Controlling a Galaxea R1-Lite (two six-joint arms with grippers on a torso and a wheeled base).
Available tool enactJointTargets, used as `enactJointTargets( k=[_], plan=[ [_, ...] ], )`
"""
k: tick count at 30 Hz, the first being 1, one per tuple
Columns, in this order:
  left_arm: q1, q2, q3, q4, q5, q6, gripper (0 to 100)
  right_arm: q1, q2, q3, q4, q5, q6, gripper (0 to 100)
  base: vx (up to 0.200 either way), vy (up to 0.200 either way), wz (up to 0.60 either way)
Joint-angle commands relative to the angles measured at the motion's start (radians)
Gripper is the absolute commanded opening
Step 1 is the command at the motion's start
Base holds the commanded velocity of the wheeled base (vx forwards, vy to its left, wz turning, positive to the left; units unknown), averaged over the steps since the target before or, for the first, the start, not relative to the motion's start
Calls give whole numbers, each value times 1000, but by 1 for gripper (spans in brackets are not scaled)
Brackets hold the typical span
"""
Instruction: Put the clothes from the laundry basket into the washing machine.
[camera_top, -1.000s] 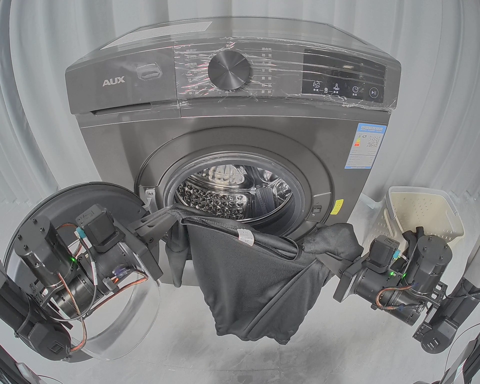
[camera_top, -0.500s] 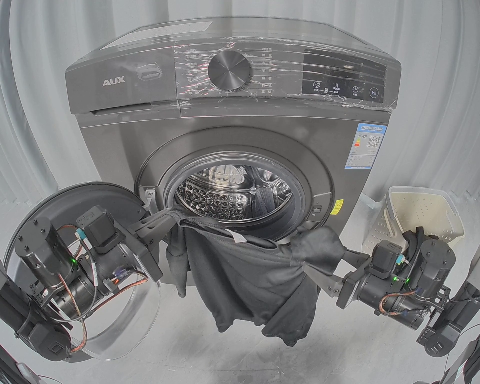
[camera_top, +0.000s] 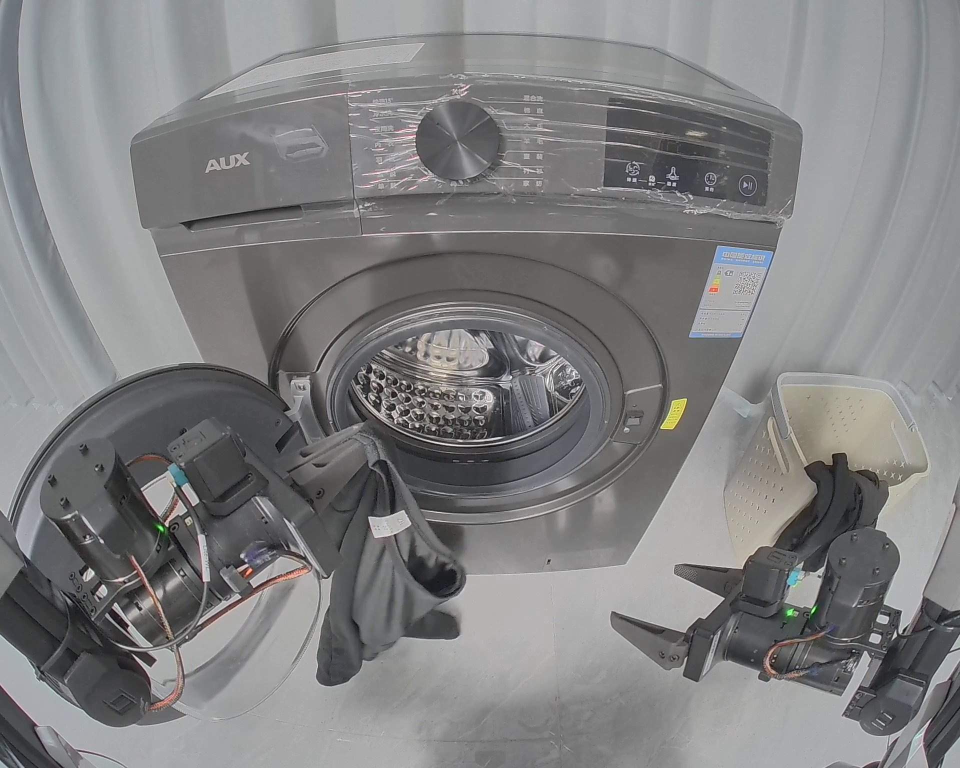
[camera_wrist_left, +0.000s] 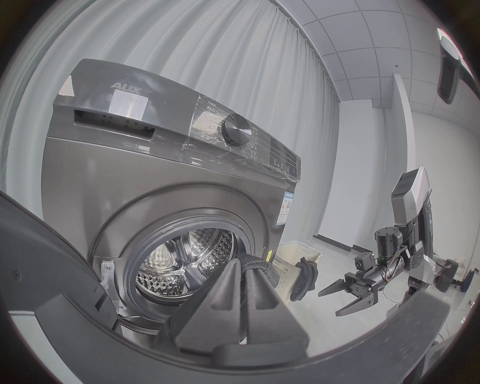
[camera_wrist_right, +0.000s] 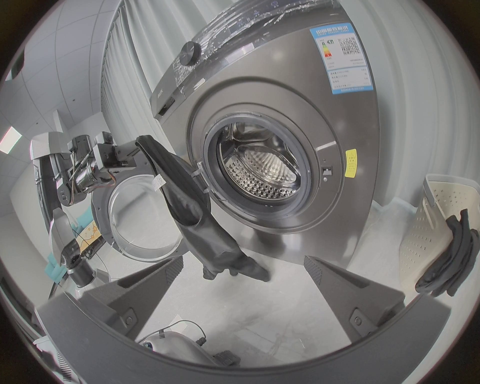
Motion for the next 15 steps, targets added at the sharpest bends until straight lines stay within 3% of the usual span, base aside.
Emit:
enactJointTargets(
  k=[1,5,11,15],
  plan=[
    [-12,6,2,-1,1,2,0,5,45,-2,-2,3,-1,100,0,0,0],
    [-13,6,5,-1,1,2,0,53,114,-61,-2,10,10,100,0,0,0],
    [-17,9,-2,-1,3,5,0,168,198,-167,-4,56,13,100,0,0,0],
    [-18,18,-3,-1,10,5,0,174,257,-226,-6,69,11,100,0,0,0]
  ],
)
